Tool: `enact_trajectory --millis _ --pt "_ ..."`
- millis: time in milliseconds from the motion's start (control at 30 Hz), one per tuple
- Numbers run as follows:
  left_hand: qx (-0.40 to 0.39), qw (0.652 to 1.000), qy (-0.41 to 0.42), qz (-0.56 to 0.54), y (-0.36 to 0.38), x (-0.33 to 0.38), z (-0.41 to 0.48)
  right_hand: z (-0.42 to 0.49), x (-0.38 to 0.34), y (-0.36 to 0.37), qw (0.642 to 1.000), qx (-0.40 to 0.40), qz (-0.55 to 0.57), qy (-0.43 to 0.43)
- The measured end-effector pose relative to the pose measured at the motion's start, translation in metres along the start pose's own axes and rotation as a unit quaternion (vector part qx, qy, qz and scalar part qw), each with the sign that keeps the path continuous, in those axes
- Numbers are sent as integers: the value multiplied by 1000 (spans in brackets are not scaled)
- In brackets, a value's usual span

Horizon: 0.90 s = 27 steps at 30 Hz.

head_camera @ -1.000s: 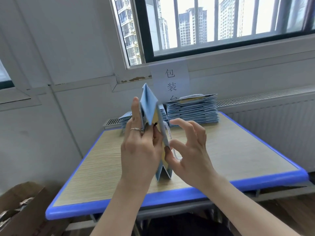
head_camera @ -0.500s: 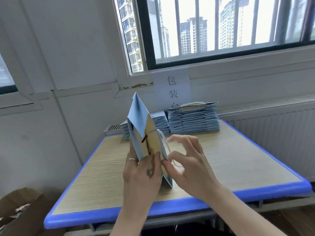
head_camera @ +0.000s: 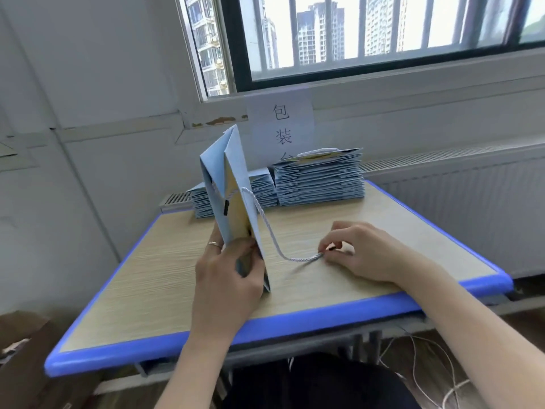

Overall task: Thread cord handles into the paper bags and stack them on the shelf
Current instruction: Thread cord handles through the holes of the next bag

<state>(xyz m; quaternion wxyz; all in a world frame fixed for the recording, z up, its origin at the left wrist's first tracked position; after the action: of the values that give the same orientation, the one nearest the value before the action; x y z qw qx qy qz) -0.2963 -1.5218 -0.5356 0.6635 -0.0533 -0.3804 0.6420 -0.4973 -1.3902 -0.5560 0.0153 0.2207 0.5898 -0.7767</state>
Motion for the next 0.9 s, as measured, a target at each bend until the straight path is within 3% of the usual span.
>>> enact_trajectory --millis 167,300,467,567,733,900 --pt "-5 999 -34 -17 -1 -1 -1 0 -6 -1 999 33 -6 8" --pt "-2 999 -40 -28 -2 -1 0 -3 -7 -7 990 66 127 11" --pt "-6 999 -44 -30 -1 -1 0 -4 -14 -8 923 30 383 -17" --pt "-6 999 -46 -27 -2 0 0 -2 -17 -8 896 6 441 -47" --pt "-9 997 -61 -35 -2 -2 2 3 -18 -7 915 23 400 -50" --pt "-13 998 -56 -30 -3 -2 2 12 -17 -20 955 146 255 -29"
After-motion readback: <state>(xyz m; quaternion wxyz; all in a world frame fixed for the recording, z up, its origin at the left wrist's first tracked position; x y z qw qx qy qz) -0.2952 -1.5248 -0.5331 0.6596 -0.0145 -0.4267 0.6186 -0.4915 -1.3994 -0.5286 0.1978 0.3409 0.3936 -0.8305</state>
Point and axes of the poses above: each hand's wrist, its own z-axis towards the middle knuckle, its own y-axis out of the palm, x = y × z, the point moved 5 cm from there along z, towards the middle knuckle, and after that the axes turned 11 degrees about -x, right-handed, at the moved point
